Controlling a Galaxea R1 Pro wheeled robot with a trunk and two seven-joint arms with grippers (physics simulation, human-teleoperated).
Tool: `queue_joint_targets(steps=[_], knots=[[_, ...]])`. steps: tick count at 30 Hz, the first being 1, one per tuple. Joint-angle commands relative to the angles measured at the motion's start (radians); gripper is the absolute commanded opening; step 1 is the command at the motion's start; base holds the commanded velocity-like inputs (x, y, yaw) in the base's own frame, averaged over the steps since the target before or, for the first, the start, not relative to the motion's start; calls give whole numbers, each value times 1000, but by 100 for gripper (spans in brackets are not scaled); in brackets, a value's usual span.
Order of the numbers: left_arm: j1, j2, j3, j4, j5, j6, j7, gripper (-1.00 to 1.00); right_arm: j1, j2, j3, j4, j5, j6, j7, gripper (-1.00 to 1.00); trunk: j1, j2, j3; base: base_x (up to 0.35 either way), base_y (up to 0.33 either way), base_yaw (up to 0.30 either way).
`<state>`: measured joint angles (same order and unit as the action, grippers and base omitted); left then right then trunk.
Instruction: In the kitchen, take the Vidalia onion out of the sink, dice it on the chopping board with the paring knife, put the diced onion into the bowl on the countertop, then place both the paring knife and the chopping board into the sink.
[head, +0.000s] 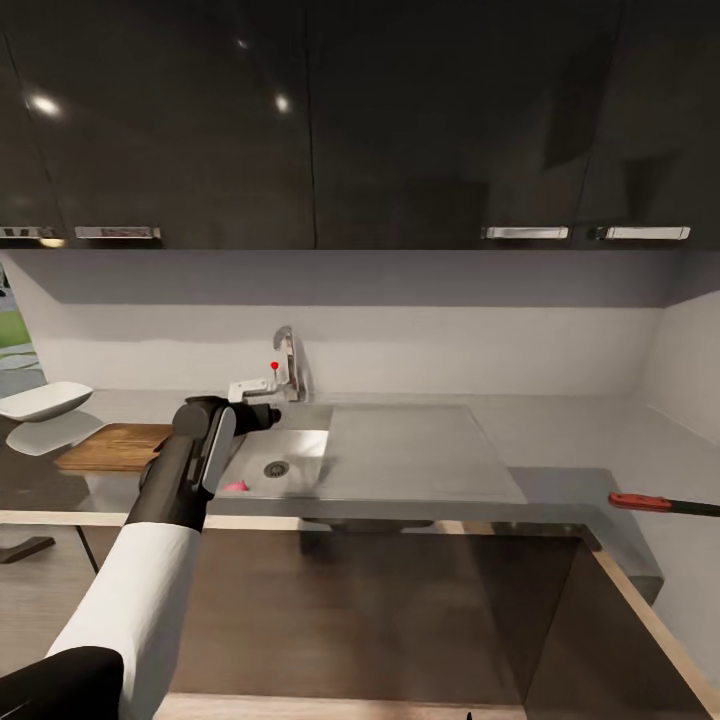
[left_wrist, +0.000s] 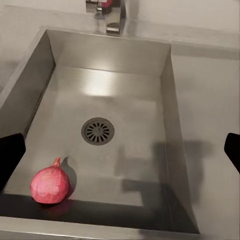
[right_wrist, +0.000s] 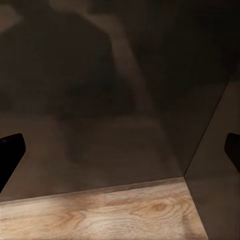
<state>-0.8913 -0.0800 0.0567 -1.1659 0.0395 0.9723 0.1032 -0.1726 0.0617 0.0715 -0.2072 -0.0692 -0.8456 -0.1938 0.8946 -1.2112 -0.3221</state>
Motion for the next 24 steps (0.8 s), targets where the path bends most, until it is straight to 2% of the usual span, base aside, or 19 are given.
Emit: queue_joint_targets(steps=[1,10,24], knots=[[-1,0,5,4,5,4,6,100,-1,0,8,0,-7,-3,-4,100,0,-1,-1,0,0,0],[-1,-1,9,50,3,-6,7,100,-1,-1,7,1,-7,10,-4,100,0,-1,-6,0,0,0],[-16,-4,3,137,4,34,4,100,-1,0,7,1,-7,17,-4,100,0,-1,-8,24,0,0]])
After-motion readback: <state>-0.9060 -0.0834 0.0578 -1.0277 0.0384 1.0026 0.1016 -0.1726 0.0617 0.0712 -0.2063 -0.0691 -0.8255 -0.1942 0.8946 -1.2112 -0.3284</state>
